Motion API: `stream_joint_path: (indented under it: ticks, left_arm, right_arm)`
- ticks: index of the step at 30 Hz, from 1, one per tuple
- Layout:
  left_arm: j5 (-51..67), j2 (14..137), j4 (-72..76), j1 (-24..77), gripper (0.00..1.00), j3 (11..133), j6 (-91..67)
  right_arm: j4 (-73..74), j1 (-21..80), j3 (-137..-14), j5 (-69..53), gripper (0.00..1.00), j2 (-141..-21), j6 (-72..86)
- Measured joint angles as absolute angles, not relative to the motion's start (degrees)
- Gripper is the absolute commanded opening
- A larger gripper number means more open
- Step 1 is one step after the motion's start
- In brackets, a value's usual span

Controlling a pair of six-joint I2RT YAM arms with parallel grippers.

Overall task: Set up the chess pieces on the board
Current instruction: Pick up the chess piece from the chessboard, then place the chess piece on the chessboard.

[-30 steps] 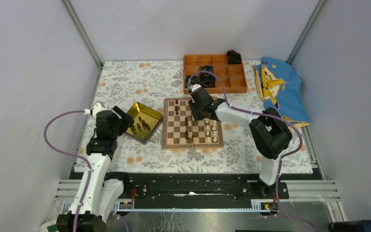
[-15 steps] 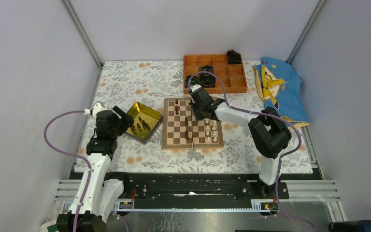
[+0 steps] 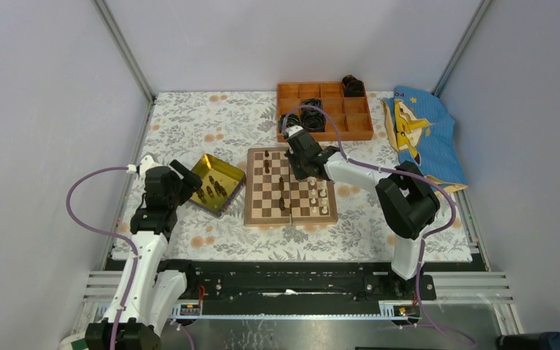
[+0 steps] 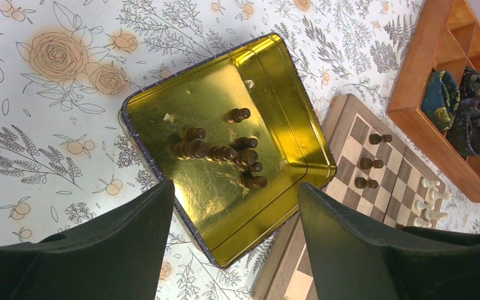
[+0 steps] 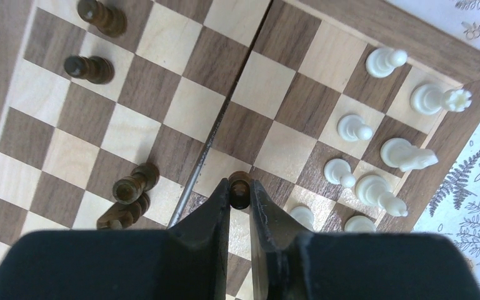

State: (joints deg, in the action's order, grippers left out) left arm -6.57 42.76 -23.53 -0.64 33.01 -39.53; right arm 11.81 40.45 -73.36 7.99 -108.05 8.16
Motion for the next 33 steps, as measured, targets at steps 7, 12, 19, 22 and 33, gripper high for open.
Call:
stream_joint_path:
  ticks: [7, 12, 19, 22, 33]
  left_arm:
    - [-6.57, 42.68, -23.53, -0.62, 0.80, 33.01, -39.53]
    - [-6.57, 42.68, -23.53, -0.62, 0.80, 33.01, -39.53]
    - [-6.57, 42.48, -23.51, -0.62, 0.80, 33.01, -39.53]
    - [-6.57, 42.39, -23.51, -0.62, 0.80, 33.01, -39.53]
    - [-6.55, 42.11, -23.51, -0.62, 0.80, 32.99, -39.55]
  right_arm:
    - [13.63, 40.45, -77.56, 7.92, 0.09, -108.05, 7.38]
    - [15.42, 40.73, -81.62, 7.92, 0.08, -108.05, 6.66]
    - [17.78, 42.92, -87.83, 7.97, 0.07, -109.43, 5.63]
    - [18.83, 44.58, -89.76, 7.92, 0.07, -110.93, 5.28]
    - [22.63, 48.40, -94.76, 7.81, 0.07, -116.81, 4.78]
